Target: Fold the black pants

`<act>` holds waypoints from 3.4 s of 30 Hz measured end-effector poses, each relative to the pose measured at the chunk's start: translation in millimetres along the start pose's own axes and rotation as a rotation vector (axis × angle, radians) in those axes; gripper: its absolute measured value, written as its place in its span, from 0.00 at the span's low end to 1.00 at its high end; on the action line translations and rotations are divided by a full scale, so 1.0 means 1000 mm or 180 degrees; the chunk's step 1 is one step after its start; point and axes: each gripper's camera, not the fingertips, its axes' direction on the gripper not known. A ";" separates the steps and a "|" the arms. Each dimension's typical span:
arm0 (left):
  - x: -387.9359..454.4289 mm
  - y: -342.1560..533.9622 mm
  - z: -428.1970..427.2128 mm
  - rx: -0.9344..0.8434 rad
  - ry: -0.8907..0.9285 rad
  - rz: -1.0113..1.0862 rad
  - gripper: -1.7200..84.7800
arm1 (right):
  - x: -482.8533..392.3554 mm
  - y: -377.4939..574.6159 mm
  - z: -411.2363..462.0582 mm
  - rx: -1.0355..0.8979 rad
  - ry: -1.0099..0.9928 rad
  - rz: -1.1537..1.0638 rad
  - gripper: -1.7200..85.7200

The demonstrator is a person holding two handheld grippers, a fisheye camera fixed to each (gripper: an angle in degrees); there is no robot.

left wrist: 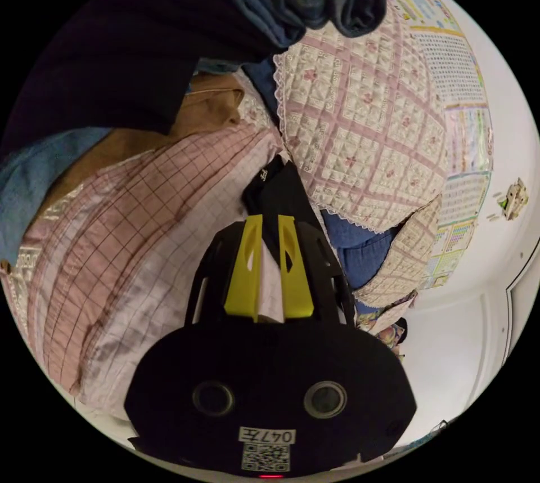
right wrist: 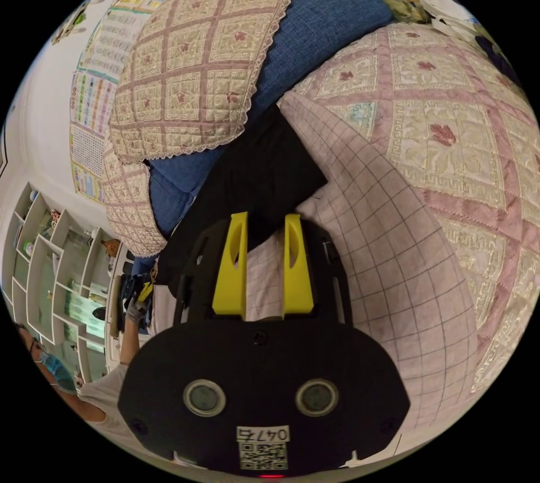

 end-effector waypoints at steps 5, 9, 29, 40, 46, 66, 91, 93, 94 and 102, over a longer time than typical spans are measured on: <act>-0.095 0.068 0.017 -0.0063 -0.0106 0.0117 0.08 | 0.013 -0.005 0.009 0.0002 -0.0010 -0.0012 0.08; -0.178 0.122 0.037 -0.0155 -0.0108 0.0023 0.08 | 0.020 -0.008 0.013 0.0005 -0.0016 -0.0012 0.08; -0.402 0.363 0.055 0.0015 -0.0534 0.0240 0.01 | 0.017 -0.028 0.016 -0.0026 0.0011 -0.0056 0.08; -0.478 0.440 0.053 -0.0094 -0.0449 0.0032 0.11 | 0.001 -0.034 0.001 -0.0010 0.0011 -0.0025 0.08; -0.492 0.447 0.074 -0.0120 -0.0323 -0.0055 0.11 | -0.013 -0.038 -0.012 -0.0009 -0.0010 0.0023 0.08; -0.396 0.394 0.019 -0.0338 -0.0593 0.0728 0.01 | -0.165 -0.018 -0.144 -0.0478 0.0471 -0.0584 0.02; -0.141 0.110 0.066 -0.0097 -0.0404 0.0521 0.01 | -0.346 0.108 -0.241 0.0029 0.1042 -0.0548 0.08; -0.076 0.080 0.066 0.0002 -0.0486 0.0732 0.01 | -0.383 0.119 -0.241 0.0055 0.1122 -0.0786 0.07; -0.057 0.072 0.066 0.0030 -0.0498 0.0792 0.01 | -0.408 0.126 -0.239 0.0031 0.1101 -0.0943 0.06; 0.330 0.040 0.119 -0.0115 -0.0196 0.2521 0.01 | -0.584 0.198 -0.190 -0.0327 0.0739 -0.1983 0.03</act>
